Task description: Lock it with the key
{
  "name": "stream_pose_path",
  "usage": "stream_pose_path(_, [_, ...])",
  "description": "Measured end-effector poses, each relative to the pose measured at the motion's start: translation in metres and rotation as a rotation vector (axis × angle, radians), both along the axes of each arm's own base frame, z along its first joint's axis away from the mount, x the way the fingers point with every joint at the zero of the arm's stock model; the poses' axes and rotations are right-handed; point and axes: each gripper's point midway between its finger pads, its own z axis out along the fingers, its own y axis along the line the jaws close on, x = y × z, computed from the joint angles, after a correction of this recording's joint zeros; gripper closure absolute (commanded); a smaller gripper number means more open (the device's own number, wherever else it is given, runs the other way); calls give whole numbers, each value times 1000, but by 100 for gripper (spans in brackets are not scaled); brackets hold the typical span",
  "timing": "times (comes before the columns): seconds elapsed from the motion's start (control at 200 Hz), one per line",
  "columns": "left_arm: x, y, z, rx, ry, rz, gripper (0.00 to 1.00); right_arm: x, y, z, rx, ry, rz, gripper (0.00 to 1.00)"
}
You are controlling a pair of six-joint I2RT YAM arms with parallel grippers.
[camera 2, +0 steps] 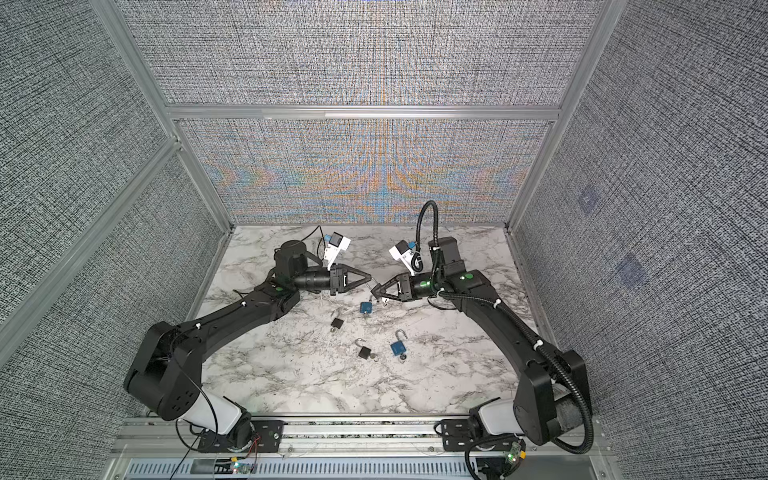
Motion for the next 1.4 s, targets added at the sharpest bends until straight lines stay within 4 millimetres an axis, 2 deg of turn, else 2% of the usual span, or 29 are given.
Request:
stream_pose_path(0.455, [-2,0,2,-24,-26,-7,100,-2,1,8,25,22,-23,100])
stream_pose_path(1.401, [-8,-1,1,-43,-21,25,100,-1,3,10,21,35,-34,100])
